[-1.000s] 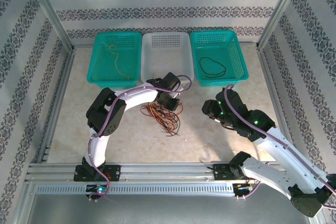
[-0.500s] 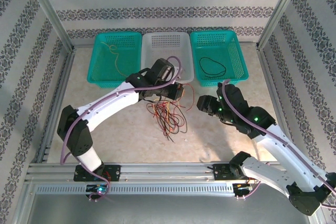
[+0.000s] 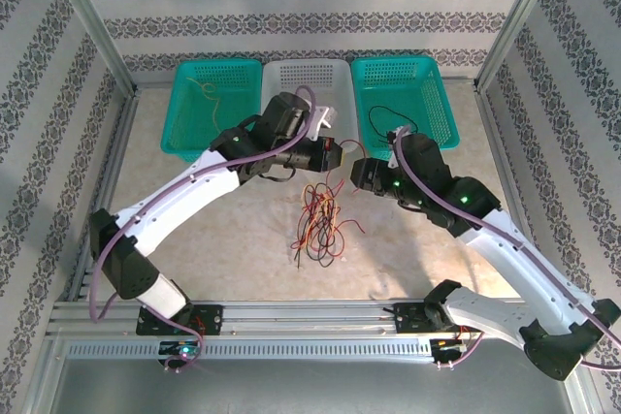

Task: Untangle the cables

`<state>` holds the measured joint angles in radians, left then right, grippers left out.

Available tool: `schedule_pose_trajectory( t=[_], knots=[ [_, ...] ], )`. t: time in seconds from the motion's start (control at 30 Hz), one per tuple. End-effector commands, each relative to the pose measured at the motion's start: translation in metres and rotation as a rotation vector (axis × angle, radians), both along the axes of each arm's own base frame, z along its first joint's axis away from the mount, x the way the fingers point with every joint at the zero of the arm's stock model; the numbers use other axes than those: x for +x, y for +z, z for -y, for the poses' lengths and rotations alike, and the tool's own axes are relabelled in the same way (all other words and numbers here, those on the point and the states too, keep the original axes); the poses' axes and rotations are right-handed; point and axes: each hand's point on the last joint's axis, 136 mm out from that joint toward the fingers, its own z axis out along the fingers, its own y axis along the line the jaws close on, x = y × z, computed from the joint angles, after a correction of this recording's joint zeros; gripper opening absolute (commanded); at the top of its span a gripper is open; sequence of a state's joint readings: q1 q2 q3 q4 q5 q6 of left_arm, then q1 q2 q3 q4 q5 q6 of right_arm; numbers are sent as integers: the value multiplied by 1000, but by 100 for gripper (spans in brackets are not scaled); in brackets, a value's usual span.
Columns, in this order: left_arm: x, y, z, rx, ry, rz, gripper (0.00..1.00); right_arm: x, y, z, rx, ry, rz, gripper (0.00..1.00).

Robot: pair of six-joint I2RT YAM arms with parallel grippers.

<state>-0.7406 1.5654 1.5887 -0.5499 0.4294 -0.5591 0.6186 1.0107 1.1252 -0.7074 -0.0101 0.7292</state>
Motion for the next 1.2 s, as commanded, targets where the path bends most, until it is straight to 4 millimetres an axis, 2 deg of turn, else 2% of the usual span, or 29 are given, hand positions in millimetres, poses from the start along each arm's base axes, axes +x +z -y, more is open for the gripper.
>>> schedule_pose_trajectory(
  t=[0.0, 0.1, 0.33, 0.4, 0.5, 0.6, 0.67, 0.77, 0.83, 0.97, 1.07, 1.17],
  knots=[
    [-15, 57, 2, -151, -16, 29, 0, 1, -4, -1, -2, 13, -7, 58],
    [-20, 93, 4, -252, -33, 57, 0, 0, -19, -5, 8, 21, -46, 58],
    [-22, 150, -1, -404, -35, 94, 0, -1, -46, -22, 92, 43, -112, 57],
    [-21, 165, -4, -448, -31, 107, 0, -2, -48, -29, 122, 67, -114, 56],
    [-17, 181, -10, -510, -11, 112, 0, -4, -48, -37, 158, 85, -106, 56],
    [-12, 188, -18, -542, 5, 116, 0, -4, -56, -33, 144, 67, -121, 55],
    [-8, 184, -26, -522, 30, 118, 0, -6, -53, -24, 115, 46, -107, 54],
    [-1, 173, -40, -482, 79, 117, 0, -10, -29, -5, 106, 15, -30, 56],
    [0, 164, -48, -454, 99, 124, 0, -17, -2, -3, 119, 56, 46, 59],
    [3, 142, -61, -375, 143, 121, 0, -25, 34, 5, 67, 93, 131, 60],
    [3, 135, -63, -386, 147, 104, 0, -23, 58, 4, 65, 104, 181, 61],
    [3, 130, -60, -388, 134, 87, 0, -13, 82, -6, 79, 127, 223, 61]
  ],
)
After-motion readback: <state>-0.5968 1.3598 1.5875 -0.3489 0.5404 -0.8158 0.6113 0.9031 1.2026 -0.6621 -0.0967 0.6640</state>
